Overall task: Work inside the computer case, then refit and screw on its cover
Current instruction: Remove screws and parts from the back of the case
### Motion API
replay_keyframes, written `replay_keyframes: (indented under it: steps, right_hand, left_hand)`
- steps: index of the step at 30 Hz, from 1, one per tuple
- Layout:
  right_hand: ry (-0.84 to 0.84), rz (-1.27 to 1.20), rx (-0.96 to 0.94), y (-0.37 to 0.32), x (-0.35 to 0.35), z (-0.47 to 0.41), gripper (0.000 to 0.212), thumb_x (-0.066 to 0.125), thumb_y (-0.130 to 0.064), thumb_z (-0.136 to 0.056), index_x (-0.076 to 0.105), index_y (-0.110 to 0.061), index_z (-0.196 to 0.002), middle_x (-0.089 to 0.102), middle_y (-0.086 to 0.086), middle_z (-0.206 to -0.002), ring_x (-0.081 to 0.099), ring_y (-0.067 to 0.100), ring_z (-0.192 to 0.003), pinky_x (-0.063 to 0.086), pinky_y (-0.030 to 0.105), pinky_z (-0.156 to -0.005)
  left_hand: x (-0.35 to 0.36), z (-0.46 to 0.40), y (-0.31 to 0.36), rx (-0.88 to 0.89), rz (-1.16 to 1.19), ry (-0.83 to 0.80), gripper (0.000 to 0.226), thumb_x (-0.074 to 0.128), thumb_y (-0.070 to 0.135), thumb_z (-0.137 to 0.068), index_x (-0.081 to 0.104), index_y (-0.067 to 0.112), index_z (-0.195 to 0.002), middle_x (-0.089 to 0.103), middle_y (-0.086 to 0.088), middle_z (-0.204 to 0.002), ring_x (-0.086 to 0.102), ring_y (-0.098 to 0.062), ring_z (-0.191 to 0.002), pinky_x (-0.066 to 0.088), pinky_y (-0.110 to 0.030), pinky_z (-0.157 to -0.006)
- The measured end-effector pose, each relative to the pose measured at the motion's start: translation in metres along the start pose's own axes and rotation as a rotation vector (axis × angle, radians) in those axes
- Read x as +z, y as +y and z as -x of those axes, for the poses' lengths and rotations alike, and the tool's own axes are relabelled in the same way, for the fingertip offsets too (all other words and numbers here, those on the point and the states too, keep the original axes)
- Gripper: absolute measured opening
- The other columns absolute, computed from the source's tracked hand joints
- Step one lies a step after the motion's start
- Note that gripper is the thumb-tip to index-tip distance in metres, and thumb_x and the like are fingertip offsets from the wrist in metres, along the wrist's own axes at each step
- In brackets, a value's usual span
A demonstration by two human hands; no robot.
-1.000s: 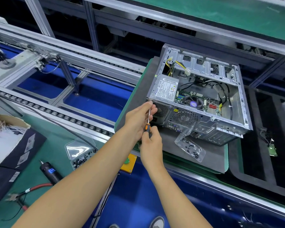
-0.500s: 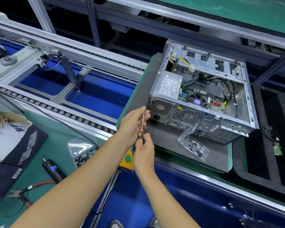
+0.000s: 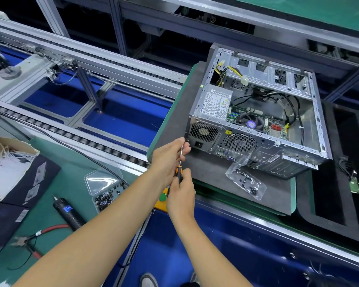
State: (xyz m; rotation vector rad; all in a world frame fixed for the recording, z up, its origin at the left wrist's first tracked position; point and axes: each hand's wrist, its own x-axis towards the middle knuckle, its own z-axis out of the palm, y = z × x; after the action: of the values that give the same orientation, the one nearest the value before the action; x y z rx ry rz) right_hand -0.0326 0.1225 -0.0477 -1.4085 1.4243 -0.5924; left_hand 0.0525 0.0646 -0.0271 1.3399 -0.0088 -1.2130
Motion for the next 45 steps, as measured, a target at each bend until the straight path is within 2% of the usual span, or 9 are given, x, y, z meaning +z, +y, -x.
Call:
replay_keyframes:
  steps: [7, 11, 14, 18, 32, 36, 40, 42, 45]
  right_hand:
    - [0.039, -0.021, -0.055, -0.009, -0.006, -0.002, 0.019, 0.041, -0.014, -0.099, 0.037, -0.025, -0.085, 0.052, 0.001, -0.069, 0.043, 0.021, -0.062, 0.033, 0.036, -0.056]
    - [0.071, -0.102, -0.122, -0.021, -0.011, -0.011, 0.013, 0.041, -0.01, -0.099, 0.042, -0.019, -0.089, 0.053, 0.0, -0.07, 0.044, 0.018, -0.062, 0.035, 0.038, -0.057]
    - [0.088, -0.116, -0.151, -0.026, -0.014, -0.017, 0.014, 0.041, -0.009, -0.099, 0.04, -0.018, -0.088, 0.05, -0.001, -0.068, 0.041, 0.019, -0.062, 0.034, 0.039, -0.058]
    - [0.088, -0.135, -0.149, -0.028, -0.014, -0.02, 0.017, 0.041, -0.009, -0.1, 0.041, -0.021, -0.088, 0.052, -0.003, -0.071, 0.044, 0.022, -0.069, 0.036, 0.038, -0.061]
    - [0.03, -0.221, -0.114, -0.038, -0.015, -0.023, 0.015, 0.037, -0.008, -0.101, 0.049, -0.01, -0.092, 0.051, -0.008, -0.066, 0.04, 0.005, -0.056, 0.035, 0.031, -0.056]
    - [-0.042, -0.416, -0.019, -0.043, -0.013, -0.023, 0.019, 0.036, -0.006, -0.098, 0.046, -0.014, -0.083, 0.046, -0.007, -0.061, 0.038, 0.01, -0.053, 0.033, 0.026, -0.047]
    - [-0.109, -0.649, 0.144, -0.053, -0.013, -0.022, 0.019, 0.04, -0.005, -0.094, 0.053, -0.017, -0.089, 0.044, -0.002, -0.061, 0.035, 0.01, -0.05, 0.023, 0.022, -0.042]
    - [-0.116, -0.722, 0.203, -0.057, -0.012, -0.02, 0.017, 0.041, -0.007, -0.094, 0.053, -0.017, -0.089, 0.044, 0.0, -0.062, 0.034, 0.01, -0.048, 0.024, 0.02, -0.042]
    - [-0.125, -0.774, 0.259, -0.061, -0.01, -0.019, 0.014, 0.041, -0.012, -0.096, 0.048, -0.016, -0.085, 0.043, 0.004, -0.062, 0.03, 0.012, -0.043, 0.023, 0.019, -0.042]
  left_hand:
    - [0.015, 0.006, 0.009, 0.082, -0.107, 0.027, 0.008, 0.076, 0.043, -0.085, 0.08, 0.042, -0.078, 0.079, 0.006, -0.088, 0.07, -0.009, -0.083, 0.055, -0.024, -0.068]
    - [0.029, 0.008, 0.022, 0.129, -0.101, -0.038, 0.014, 0.076, 0.04, -0.087, 0.083, 0.029, -0.082, 0.079, 0.001, -0.087, 0.064, -0.008, -0.071, 0.051, -0.018, -0.058]
    - [0.036, 0.007, 0.029, 0.15, -0.13, -0.062, 0.022, 0.076, 0.039, -0.088, 0.082, 0.018, -0.094, 0.079, 0.0, -0.088, 0.065, -0.008, -0.07, 0.052, -0.019, -0.063]
    - [0.04, 0.005, 0.032, 0.155, -0.122, -0.074, 0.018, 0.076, 0.034, -0.09, 0.08, 0.017, -0.094, 0.079, 0.0, -0.088, 0.07, -0.007, -0.076, 0.053, -0.02, -0.067]
    - [0.04, 0.001, 0.039, 0.202, -0.164, -0.068, 0.019, 0.076, 0.03, -0.091, 0.078, 0.011, -0.088, 0.079, -0.003, -0.082, 0.072, -0.01, -0.072, 0.056, -0.019, -0.065]
    - [0.033, 0.004, 0.042, 0.175, -0.135, -0.15, 0.027, 0.067, 0.032, -0.099, 0.071, 0.005, -0.101, 0.079, -0.007, -0.087, 0.077, -0.015, -0.082, 0.058, -0.021, -0.065]
    - [0.008, 0.007, 0.05, 0.077, -0.518, -0.325, 0.03, 0.05, 0.037, -0.105, 0.071, 0.016, -0.11, 0.079, -0.001, -0.099, 0.072, -0.014, -0.082, 0.056, -0.022, -0.058]
    - [-0.001, 0.01, 0.053, 0.045, -0.55, -0.412, 0.03, 0.048, 0.035, -0.106, 0.073, 0.02, -0.111, 0.079, -0.002, -0.103, 0.071, -0.008, -0.075, 0.051, -0.019, -0.05]
    - [-0.003, 0.011, 0.059, 0.047, -0.539, -0.48, 0.026, 0.051, 0.032, -0.106, 0.074, 0.021, -0.113, 0.078, -0.004, -0.105, 0.072, -0.009, -0.082, 0.052, -0.023, -0.06]
